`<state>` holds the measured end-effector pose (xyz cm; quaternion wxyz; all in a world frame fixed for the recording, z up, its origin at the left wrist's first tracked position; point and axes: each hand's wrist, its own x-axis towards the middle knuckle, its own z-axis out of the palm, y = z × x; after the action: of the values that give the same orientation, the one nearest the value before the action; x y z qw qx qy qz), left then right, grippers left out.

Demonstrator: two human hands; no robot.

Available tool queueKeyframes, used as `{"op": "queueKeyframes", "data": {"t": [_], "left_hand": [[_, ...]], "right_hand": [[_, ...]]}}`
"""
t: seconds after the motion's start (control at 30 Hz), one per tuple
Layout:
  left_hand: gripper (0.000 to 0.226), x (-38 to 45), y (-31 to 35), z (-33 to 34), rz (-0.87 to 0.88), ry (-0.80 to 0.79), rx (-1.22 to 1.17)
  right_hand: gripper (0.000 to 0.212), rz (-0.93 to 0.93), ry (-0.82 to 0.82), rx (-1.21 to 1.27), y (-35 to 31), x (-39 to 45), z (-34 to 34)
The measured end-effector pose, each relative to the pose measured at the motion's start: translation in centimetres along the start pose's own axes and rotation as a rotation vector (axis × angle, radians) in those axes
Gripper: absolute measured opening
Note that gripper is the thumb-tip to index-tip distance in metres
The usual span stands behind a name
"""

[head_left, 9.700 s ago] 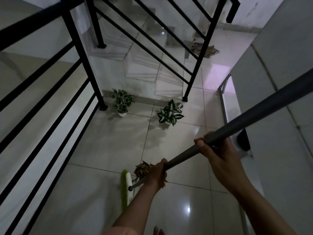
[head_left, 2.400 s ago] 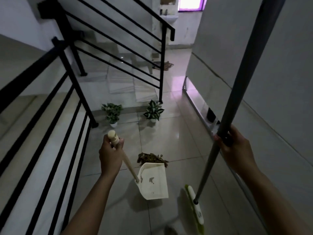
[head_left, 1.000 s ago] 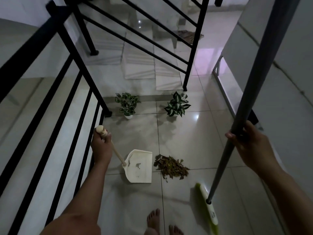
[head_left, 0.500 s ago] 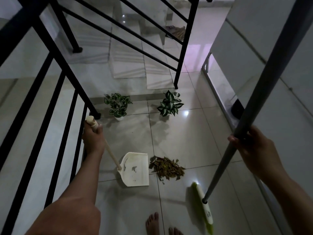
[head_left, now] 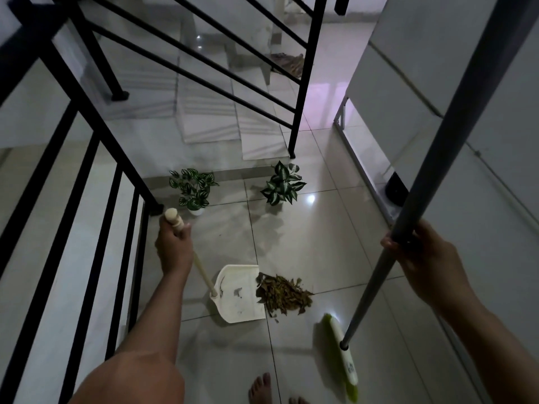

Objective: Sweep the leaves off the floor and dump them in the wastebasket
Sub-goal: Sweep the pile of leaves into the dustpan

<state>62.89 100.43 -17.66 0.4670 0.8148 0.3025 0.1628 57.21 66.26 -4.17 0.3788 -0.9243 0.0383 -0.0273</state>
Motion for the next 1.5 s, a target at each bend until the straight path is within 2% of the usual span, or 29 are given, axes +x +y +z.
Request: {"op": "queueKeyframes", "data": {"t": [0.17,0.33,0.47,0.57,0.73,0.83,0.9,0.97,1.07,1.2,1.3,1.43,1.5], "left_hand": [[0.035,0.2,-0.2,-0.6,0.018,-0.021,0.006],[0.051,0.1,0.0,-1.0,-0.032,-0.005,0.024],[0.079,2.0,-0.5,-1.1,-0.031,-0.021,-0.012],[0.096,2.0,-0.3,-1.1,-0.135,-0.006,-0.094],[0.104,-1.1,-1.2,-1.3,-0.276,-0.023,-0.145],[0.098,-4.5,-1.8,-1.2,-0.366,-0.062,-0.094],[0.090,-7.0,-1.7,-0.7,-0.372,-0.146,-0.074],[0.082,-9.4,-1.0,-0.2,-0.351,-0.282,-0.051],[0.067,-13.0,2.0,0.3,-0.310,-0.381,-0.121],[0.039,-19.3,7.7,-0.7,-0.072,-0.341,-0.382],[0.046,-23.8,10.8,-2.1,0.046,-0.344,-0.567],[0.055,-26.9,12.3,-4.2,0.148,-0.409,-0.615],[0.058,-27.5,12.4,-5.1,0.151,-0.386,-0.616]], "right_hand": [[0.032,-0.014,-0.021,0.010,0.0,-0.2,-0.1],[0.026,-0.115,-0.036,-0.005,-0.4,-0.6,-0.6],[0.026,-0.111,-0.021,0.002,-0.1,-0.8,-1.1],[0.022,-0.071,-0.027,0.007,0.4,-0.4,-1.5],[0.030,-0.089,-0.006,-0.004,1.1,-0.2,-1.2],[0.026,-0.089,-0.027,-0.019,1.9,-0.7,-0.8],[0.027,-0.097,-0.060,-0.019,2.4,-1.4,-0.5],[0.023,-0.150,-0.082,-0.009,2.8,-2.0,0.0],[0.019,-0.182,-0.137,0.005,2.6,-2.8,0.5],[0.020,-0.274,-0.213,-0.004,2.5,-3.7,1.7],[0.022,-0.348,-0.235,0.013,2.5,-4.4,3.1],[0.026,-0.382,-0.332,0.017,2.8,-6.1,5.8],[0.027,-0.393,-0.379,0.015,3.0,-7.2,7.2]]}}
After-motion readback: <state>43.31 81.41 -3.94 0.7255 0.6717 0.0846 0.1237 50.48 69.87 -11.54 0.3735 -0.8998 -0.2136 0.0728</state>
